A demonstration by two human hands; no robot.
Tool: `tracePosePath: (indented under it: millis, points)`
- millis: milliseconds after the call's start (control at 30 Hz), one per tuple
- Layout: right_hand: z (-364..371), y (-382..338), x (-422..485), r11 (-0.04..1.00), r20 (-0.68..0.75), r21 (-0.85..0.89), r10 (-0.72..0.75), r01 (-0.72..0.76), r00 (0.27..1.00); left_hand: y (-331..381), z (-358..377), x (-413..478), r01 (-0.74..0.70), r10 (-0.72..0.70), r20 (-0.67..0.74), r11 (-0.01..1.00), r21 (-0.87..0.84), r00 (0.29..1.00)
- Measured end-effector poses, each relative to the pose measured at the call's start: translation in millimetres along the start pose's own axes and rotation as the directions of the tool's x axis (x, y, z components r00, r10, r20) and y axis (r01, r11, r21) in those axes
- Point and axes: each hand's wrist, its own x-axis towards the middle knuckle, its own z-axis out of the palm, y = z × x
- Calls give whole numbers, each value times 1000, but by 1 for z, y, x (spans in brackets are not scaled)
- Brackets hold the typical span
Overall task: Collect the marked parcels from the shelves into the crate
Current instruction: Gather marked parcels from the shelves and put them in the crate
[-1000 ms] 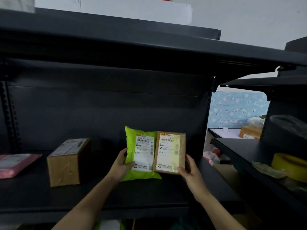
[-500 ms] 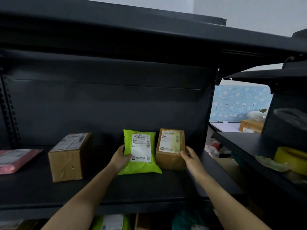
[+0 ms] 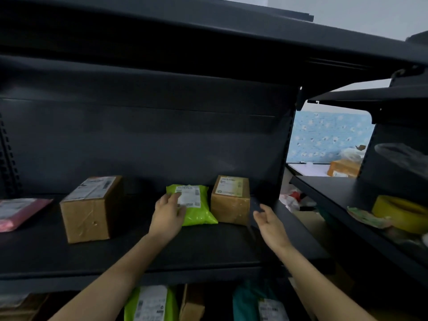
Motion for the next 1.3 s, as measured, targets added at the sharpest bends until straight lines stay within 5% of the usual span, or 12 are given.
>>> tracePosePath:
  millis: [200, 467, 700, 1000, 1300]
  points:
    - [-21, 16, -35, 986, 33, -145, -84, 88, 996, 35, 16, -55, -222, 222, 19, 975, 29, 975]
    - [-36, 35, -102, 937, 42, -218, -269, 272, 962, 46, 31, -138, -237, 237, 13, 972, 5, 972]
    - [-37, 57, -162, 918, 49, -244, -311, 313, 949, 21, 48, -197, -257, 248, 149, 965, 45, 957]
    - [-19, 111, -221, 971, 25, -229, -66, 70, 998, -34, 70, -230, -97, 63, 296, 990, 100, 953]
    - [-19, 175, -219, 885, -18, -407, 241, -227, 970, -67, 105, -219, 65, -119, 236, 972, 226, 964]
